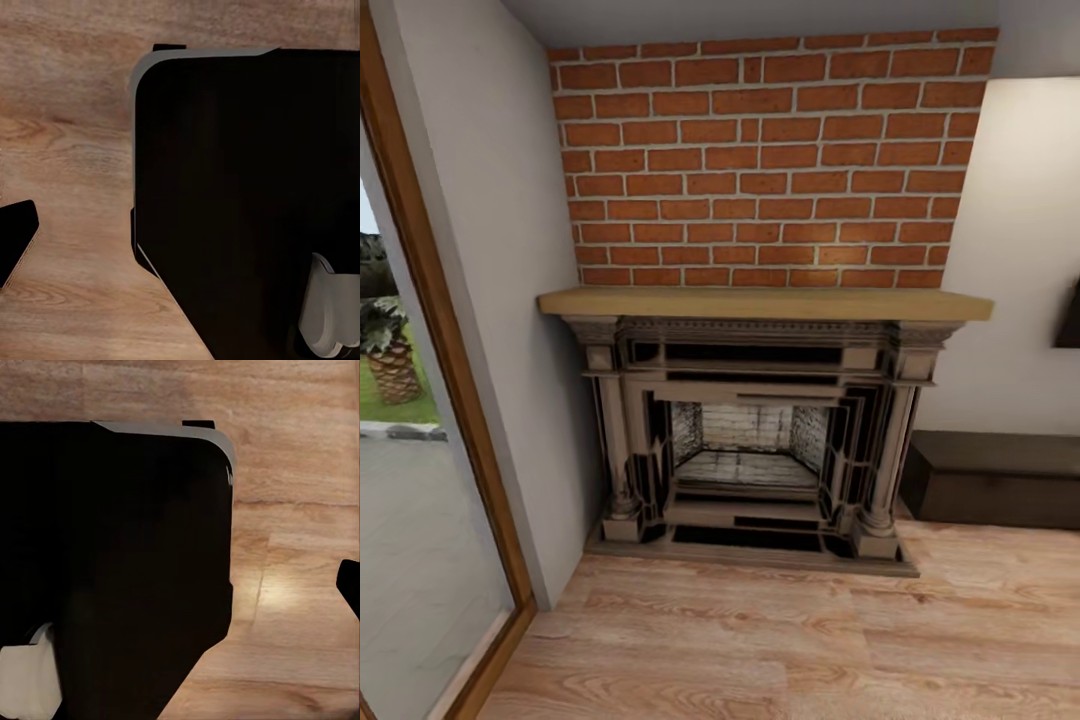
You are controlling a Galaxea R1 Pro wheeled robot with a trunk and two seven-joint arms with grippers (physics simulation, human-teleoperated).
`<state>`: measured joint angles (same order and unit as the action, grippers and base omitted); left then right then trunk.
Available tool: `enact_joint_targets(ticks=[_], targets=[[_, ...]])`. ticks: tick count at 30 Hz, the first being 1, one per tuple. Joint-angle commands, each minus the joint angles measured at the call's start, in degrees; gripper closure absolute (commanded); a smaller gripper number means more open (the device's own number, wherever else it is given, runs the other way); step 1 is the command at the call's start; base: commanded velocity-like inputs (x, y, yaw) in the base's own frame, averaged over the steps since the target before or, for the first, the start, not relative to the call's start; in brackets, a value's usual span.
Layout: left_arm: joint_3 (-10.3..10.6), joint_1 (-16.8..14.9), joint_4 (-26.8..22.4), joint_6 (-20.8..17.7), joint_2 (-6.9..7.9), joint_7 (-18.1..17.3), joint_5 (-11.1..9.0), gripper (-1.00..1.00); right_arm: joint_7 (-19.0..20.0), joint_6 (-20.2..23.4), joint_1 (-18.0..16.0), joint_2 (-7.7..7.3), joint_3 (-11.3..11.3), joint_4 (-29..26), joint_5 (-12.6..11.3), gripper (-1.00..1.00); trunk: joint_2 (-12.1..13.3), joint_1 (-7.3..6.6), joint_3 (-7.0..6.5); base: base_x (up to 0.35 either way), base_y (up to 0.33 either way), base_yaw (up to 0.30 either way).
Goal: Place each of the two pumpkins and all three candles from the living room inside a cabinet in the living room (use any cabinet), then make sure every cabinet is closed, and position the cauldron so it is next to a table in the living room.
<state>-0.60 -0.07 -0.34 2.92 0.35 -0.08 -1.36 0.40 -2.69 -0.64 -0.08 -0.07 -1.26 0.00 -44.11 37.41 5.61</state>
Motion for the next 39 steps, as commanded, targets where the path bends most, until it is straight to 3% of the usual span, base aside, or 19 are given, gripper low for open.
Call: enact_joint_targets(ticks=[1,39], targets=[[0.0,0.0,0.0,0.2,0.0,0.0,-0.1,-1.0,0.0,-0.2,-0.1,0.0,0.0,0.1,0.0,-1.0,-0.1,0.01,0.07,0.0,0.0,-0.296],[-0.1,0.0,0.0,0.2,0.09,-0.2,-0.1,-1.0,0.0,-0.2,-0.1,0.0,0.0,0.1,0.0,-1.0,-0.1,0.01,-0.76,0.0,0.0,-0.296]])
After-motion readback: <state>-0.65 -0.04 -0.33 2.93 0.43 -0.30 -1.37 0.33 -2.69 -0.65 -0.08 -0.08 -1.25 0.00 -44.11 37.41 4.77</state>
